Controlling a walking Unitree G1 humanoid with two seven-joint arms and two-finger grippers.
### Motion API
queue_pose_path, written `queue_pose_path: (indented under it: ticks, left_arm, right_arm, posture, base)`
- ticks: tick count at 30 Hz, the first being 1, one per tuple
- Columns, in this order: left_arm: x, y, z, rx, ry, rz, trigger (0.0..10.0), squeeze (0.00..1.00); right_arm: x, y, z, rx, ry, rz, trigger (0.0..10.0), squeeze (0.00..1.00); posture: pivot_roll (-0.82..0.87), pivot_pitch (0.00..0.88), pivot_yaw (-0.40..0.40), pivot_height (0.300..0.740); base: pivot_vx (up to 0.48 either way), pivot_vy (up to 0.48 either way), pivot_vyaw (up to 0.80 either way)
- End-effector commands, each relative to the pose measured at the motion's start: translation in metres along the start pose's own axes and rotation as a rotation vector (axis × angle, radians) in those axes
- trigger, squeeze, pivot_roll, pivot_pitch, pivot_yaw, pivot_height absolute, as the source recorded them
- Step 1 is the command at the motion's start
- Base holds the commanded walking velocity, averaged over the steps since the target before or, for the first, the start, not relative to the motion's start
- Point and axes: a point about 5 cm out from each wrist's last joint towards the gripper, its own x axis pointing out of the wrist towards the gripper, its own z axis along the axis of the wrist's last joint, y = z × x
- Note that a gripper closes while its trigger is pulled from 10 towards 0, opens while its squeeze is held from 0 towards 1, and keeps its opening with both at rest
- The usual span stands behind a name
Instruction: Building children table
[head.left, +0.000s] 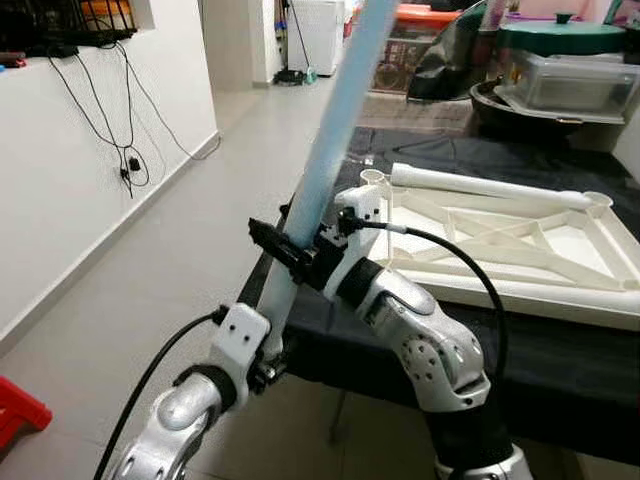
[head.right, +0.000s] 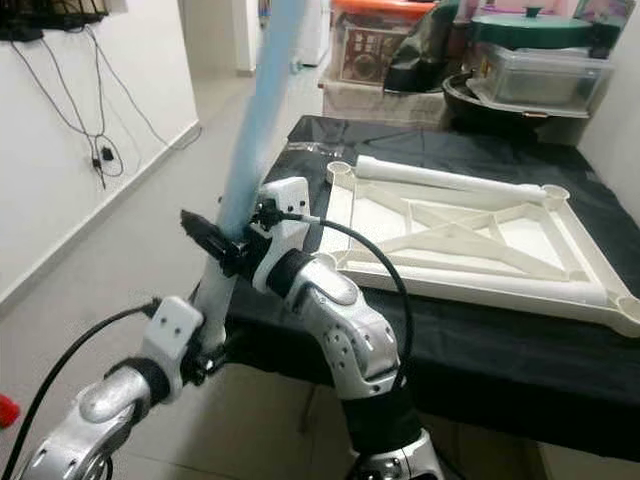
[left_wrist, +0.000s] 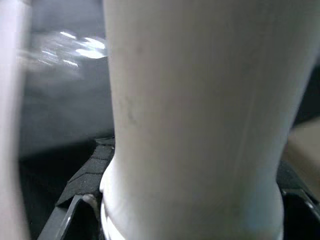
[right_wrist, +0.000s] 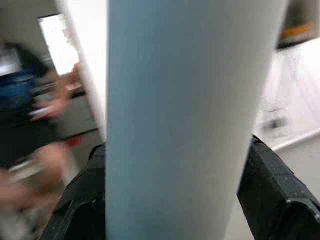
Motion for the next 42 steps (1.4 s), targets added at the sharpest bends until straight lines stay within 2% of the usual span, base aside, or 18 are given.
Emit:
queue_pose_path:
  ticks: [1, 3, 6, 9, 22, 30, 31, 36, 37, 42]
  left_arm:
    - [-0.007, -0.003, 0.007, -0.042, -0.034, -0.082, 10.0, 0.0]
    - [-0.008, -0.004, 0.006, -0.053, -0.032, -0.097, 10.0, 0.0]
    - [-0.014, -0.011, 0.004, -0.123, -0.028, -0.185, 10.0, 0.0]
    - [-0.017, -0.016, 0.003, -0.158, -0.022, -0.238, 10.0, 0.0]
    - [-0.03, -0.039, -0.003, -0.229, 0.023, -0.374, 10.0, 0.0]
    - [-0.032, -0.042, -0.006, -0.225, 0.037, -0.386, 10.0, 0.0]
    - [-0.032, -0.042, -0.006, -0.227, 0.038, -0.388, 10.0, 0.0]
    - [-0.032, -0.041, -0.006, -0.229, 0.039, -0.389, 10.0, 0.0]
    - [-0.032, -0.041, -0.006, -0.228, 0.04, -0.389, 10.0, 0.0]
    - [-0.032, -0.04, -0.007, -0.227, 0.048, -0.394, 10.0, 0.0]
  right_arm:
    - [-0.006, -0.001, -0.003, 0.058, 0.042, 0.091, 10.0, 0.0]
    - [-0.008, 0.0, -0.003, 0.066, 0.047, 0.119, 10.0, 0.0]
    - [-0.016, 0.009, -0.006, 0.08, 0.114, 0.269, 10.0, 0.0]
    - [-0.019, 0.013, -0.008, 0.081, 0.149, 0.323, 10.0, 0.0]
    - [-0.024, 0.019, -0.017, 0.075, 0.232, 0.403, 10.0, 0.0]
    - [-0.028, 0.023, -0.019, 0.096, 0.255, 0.446, 10.0, 0.0]
    - [-0.03, 0.025, -0.02, 0.104, 0.265, 0.465, 4.4, 0.0]
    - [-0.031, 0.026, -0.021, 0.109, 0.271, 0.478, 4.4, 0.0]
    - [-0.032, 0.028, -0.021, 0.115, 0.275, 0.491, 0.0, 0.0]
    - [-0.033, 0.03, -0.021, 0.129, 0.263, 0.5, 0.0, 0.0]
  posture:
    - [0.14, 0.0, -0.05, 0.74]
    - [0.14, 0.0, -0.05, 0.74]
    - [0.14, 0.0, -0.05, 0.74]
    - [0.14, 0.004, -0.05, 0.74]
    - [0.13, 0.011, -0.045, 0.74]
    - [0.13, 0.003, -0.041, 0.74]
    - [0.13, 0.0, -0.044, 0.74]
    - [0.13, 0.0, -0.044, 0.74]
    - [0.13, 0.0, -0.042, 0.74]
    - [0.13, 0.0, -0.037, 0.74]
  base:
    - [0.0, 0.0, 0.0]
    - [0.0, 0.0, 0.0]
    - [0.0, 0.0, 0.0]
    - [0.0, 0.0, 0.0]
    - [0.0, 0.0, 0.0]
    - [0.0, 0.0, 0.0]
    - [0.0, 0.0, 0.0]
    - [0.0, 0.0, 0.0]
    - [0.0, 0.0, 0.0]
    - [0.0, 0.0, 0.0]
